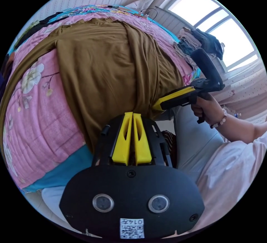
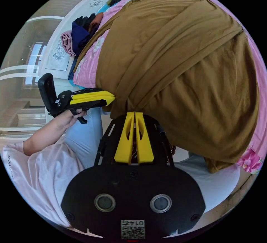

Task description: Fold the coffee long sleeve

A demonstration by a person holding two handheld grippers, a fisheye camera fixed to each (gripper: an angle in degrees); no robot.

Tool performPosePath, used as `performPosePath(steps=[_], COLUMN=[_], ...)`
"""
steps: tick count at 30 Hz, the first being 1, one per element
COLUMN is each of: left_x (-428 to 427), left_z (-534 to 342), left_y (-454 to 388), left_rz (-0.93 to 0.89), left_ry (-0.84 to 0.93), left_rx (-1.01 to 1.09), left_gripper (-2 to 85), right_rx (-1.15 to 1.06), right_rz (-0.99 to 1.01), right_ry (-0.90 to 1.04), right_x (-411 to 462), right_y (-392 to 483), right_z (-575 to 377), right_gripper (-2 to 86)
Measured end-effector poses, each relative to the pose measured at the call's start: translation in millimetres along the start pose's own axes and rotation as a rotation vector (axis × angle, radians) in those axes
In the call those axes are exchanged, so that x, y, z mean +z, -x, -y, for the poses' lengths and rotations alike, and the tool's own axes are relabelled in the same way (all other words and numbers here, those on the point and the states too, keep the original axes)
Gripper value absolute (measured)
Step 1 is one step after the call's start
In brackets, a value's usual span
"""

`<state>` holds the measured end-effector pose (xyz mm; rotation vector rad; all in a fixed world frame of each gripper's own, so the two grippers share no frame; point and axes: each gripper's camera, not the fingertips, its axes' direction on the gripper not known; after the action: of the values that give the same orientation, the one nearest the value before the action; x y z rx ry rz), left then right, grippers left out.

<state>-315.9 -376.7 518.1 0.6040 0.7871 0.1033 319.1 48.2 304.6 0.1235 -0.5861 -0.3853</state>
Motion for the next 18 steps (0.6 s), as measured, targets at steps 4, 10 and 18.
performPosePath(steps=[4,10,18], left_x=[-30,-83,-98], left_z=[-25,-60,-85], left_y=[9,14,38], left_rz=[-0.027,0.034,0.039], left_ry=[-0.030,-0.082,-0.025], left_rx=[-0.005,0.009,-0.066], left_gripper=[-1.0,-1.0,-0.9], right_rx=[0.006,-0.003,0.034], right_rz=[-0.005,-0.021,0.061], right_ry=[-0.003,0.039,-0.068], right_x=[21,65,102], right_y=[5,16,22], right_z=[-6,2,16], right_gripper=[-0.2,-0.4,-0.3])
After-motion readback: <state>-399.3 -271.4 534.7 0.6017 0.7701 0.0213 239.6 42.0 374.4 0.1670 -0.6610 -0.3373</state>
